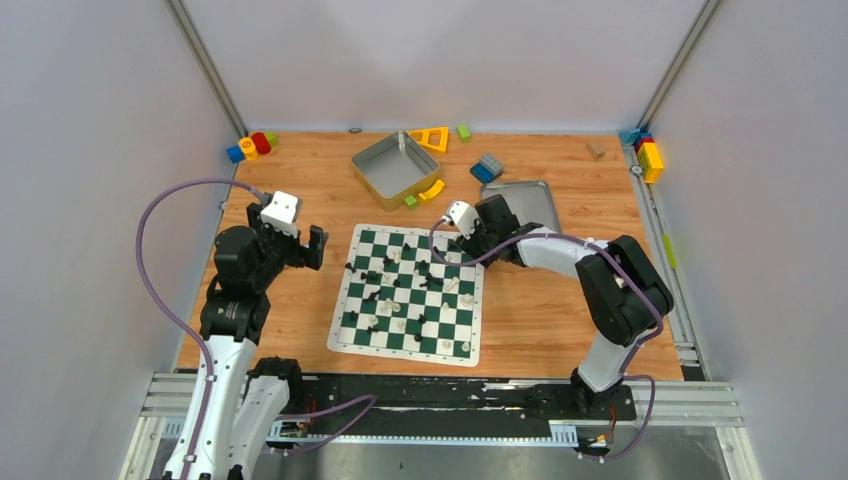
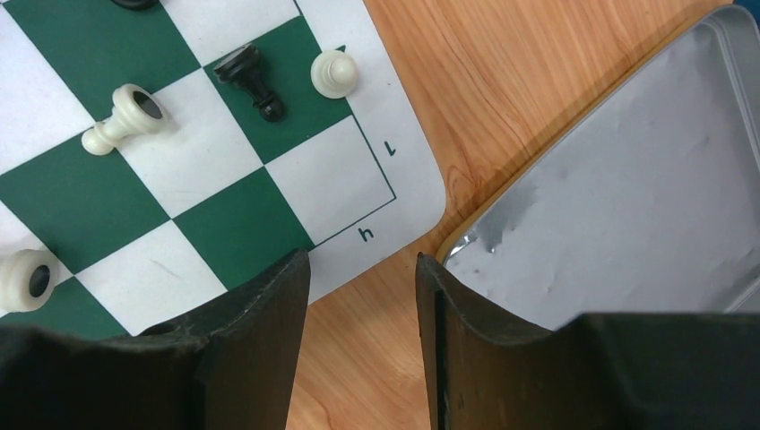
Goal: Set up the chess pieces on the board
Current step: Move the chessboard to the center of the board.
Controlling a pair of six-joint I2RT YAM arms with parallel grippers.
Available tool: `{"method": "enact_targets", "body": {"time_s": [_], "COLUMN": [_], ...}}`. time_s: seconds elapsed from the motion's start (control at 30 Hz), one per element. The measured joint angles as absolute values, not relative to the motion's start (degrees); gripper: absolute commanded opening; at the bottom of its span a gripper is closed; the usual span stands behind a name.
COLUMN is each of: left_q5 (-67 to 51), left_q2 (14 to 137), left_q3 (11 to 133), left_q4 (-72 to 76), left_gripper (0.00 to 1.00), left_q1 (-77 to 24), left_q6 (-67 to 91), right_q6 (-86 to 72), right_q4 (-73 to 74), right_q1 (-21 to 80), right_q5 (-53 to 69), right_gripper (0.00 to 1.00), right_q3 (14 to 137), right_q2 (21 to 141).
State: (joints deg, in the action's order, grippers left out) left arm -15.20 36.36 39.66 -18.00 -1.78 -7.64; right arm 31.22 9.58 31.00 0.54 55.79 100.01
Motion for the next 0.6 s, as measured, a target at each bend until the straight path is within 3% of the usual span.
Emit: {"method": "enact_targets", "body": {"time_s": [0.6], "left_q5": [-16.1], "left_q2": [36.6], "left_q3": [39.7], "left_q4": [-18.2], "left_gripper": [1.0], "left_q1": [-1.8], "left_q6": [-7.6], "right_q6": [37.3], "right_q4": [11.3], "right_q1": [26.3], "right_q5": [0.9], "right_gripper": [0.5], "right_q3": [56.7], "right_q2": [100.3]}}
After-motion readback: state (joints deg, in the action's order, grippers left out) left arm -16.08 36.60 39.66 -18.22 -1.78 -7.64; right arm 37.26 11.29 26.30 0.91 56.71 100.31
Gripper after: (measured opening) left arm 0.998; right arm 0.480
